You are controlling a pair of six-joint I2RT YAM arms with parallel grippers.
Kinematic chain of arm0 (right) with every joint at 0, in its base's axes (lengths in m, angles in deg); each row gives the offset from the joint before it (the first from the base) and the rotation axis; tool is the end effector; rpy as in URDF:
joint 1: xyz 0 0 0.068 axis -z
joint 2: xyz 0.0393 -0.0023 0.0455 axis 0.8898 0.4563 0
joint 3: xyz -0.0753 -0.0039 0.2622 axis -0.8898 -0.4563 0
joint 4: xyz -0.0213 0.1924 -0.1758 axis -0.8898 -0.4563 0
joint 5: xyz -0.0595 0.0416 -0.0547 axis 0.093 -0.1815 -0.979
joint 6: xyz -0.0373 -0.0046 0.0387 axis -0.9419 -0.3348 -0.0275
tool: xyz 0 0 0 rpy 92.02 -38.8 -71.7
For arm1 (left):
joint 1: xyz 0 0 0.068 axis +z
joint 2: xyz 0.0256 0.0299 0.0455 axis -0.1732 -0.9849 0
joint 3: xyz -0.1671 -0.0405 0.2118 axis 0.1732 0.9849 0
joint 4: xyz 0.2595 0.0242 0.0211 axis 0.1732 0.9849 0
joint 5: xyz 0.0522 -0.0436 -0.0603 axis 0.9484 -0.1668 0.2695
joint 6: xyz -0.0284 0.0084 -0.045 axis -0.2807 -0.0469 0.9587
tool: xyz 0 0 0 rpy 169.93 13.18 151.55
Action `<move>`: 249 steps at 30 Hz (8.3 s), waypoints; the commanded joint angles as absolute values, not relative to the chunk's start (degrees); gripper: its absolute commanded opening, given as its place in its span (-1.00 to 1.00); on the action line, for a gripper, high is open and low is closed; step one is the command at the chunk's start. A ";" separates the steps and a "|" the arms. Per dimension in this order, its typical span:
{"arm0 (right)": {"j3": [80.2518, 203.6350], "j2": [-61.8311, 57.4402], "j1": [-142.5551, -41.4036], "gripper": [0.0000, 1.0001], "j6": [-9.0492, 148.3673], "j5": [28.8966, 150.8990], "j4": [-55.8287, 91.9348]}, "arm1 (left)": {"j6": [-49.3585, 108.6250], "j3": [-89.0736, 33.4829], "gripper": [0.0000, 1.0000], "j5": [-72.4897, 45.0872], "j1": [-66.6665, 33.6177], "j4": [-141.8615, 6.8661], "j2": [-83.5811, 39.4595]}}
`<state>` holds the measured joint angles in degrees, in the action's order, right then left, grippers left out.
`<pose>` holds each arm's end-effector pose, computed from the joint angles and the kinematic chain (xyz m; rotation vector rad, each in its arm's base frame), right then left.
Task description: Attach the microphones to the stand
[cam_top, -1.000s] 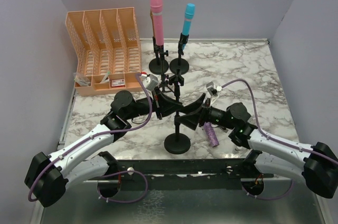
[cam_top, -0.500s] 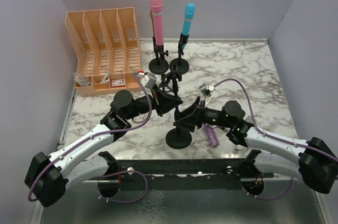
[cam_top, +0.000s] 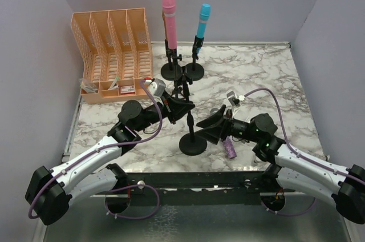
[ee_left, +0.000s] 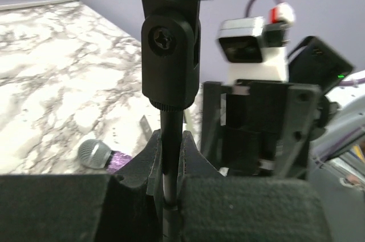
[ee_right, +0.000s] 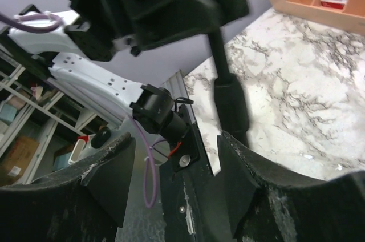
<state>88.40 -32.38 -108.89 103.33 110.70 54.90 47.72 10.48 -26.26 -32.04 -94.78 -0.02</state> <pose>0.1277 0.1568 0.2665 -0.5400 1.5788 1.5478 0.1543 -0.1561 0.3188 0.4883 1.4585 -1.2708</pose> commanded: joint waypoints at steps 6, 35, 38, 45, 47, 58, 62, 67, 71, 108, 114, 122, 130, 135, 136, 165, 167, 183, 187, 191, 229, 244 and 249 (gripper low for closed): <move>87.58 -36.52 -109.35 0.26 101.29 102.56 51.04 | 45.85 10.17 -1.00 -25.40 -31.34 -95.54 -0.78; 94.96 -19.70 -109.35 -0.99 95.95 107.52 59.55 | 48.25 13.12 -0.40 -27.46 -31.41 -95.73 1.98; 95.24 -21.83 -109.35 -0.99 95.22 103.85 57.66 | 48.87 15.38 0.14 -26.79 -31.42 -95.15 3.06; 95.84 -26.09 -109.35 -0.98 96.19 96.00 54.09 | 50.63 23.69 0.55 -27.93 -31.40 -92.57 9.51; 96.39 -26.69 -109.35 -0.99 96.34 96.19 53.16 | 51.70 24.96 0.59 -29.82 -31.41 -92.62 10.03; 98.15 -26.44 -109.35 -0.99 100.09 100.39 56.23 | 52.86 21.97 0.28 -37.23 -33.73 -95.96 0.34; 98.62 -26.59 -109.35 -0.99 100.40 101.26 56.35 | 52.44 21.39 0.14 -36.50 -34.20 -97.53 -0.77; 98.31 -25.91 -109.35 -0.99 101.54 101.82 58.07 | 53.01 20.88 0.04 -36.85 -35.29 -100.73 -3.25; 98.17 -25.30 -109.35 -0.99 102.55 101.69 59.64 | 52.49 20.06 -0.06 -39.28 -36.66 -102.35 -5.21; 97.04 -33.49 -109.09 -0.17 106.30 118.63 68.36 | 51.90 15.04 -1.00 -30.75 -36.79 -100.60 1.77; 95.43 -38.81 -109.11 -0.21 103.45 111.60 61.49 | 49.81 15.52 -1.00 -25.27 -36.74 -98.31 2.95; 95.54 -38.57 -109.17 -0.08 102.32 105.63 56.53 | 48.62 15.03 -1.00 -31.44 -36.77 -98.09 2.72; 97.56 -35.23 -109.16 0.21 100.36 97.63 51.69 | 48.37 14.01 -1.00 -42.74 -36.73 -98.18 3.54; 98.64 -32.96 -109.11 0.12 99.23 109.36 58.08 | 48.64 13.38 -1.00 -47.06 -36.80 -98.24 3.69; 99.67 -32.21 -109.10 0.06 98.64 109.55 56.59 | 48.72 13.23 -1.00 -47.47 -36.86 -98.26 3.75; 118.65 -14.79 -116.95 -0.83 85.11 64.24 29.16 | 37.33 10.32 -1.00 -8.47 -36.93 -85.90 2.78; 117.77 -16.15 -116.91 -0.25 81.28 75.76 32.26 | 36.81 9.99 -1.00 -11.45 -36.91 -84.74 3.54; 112.33 -18.72 -100.39 0.34 92.95 134.50 57.64 | 39.41 3.29 -1.00 -37.88 -36.83 -82.99 3.44; 113.29 -17.33 -100.38 0.09 94.67 138.64 60.95 | 39.74 2.25 -1.00 -42.05 -36.90 -84.29 1.96; 112.75 -16.94 -100.39 -0.26 96.84 138.80 63.48 | 39.76 1.84 -1.00 -42.65 -36.86 -84.98 1.59; 108.96 -24.23 -100.48 -0.71 95.29 121.01 54.27 | 41.30 1.53 -1.00 -38.68 -37.01 -86.66 -2.61; 110.13 -19.54 -106.11 -0.98 88.96 82.70 45.04 | 28.72 -1.65 -1.00 -3.45 -37.02 -80.10 -4.40; 113.94 -20.23 -108.45 -0.97 95.16 69.12 34.25 | 28.83 -0.01 -1.00 -5.12 -37.04 -81.48 -4.75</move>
<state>111.13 -19.92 -108.22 91.47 86.36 45.30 30.74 0.76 -9.71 -37.03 -75.39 -5.66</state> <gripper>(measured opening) 0.249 0.165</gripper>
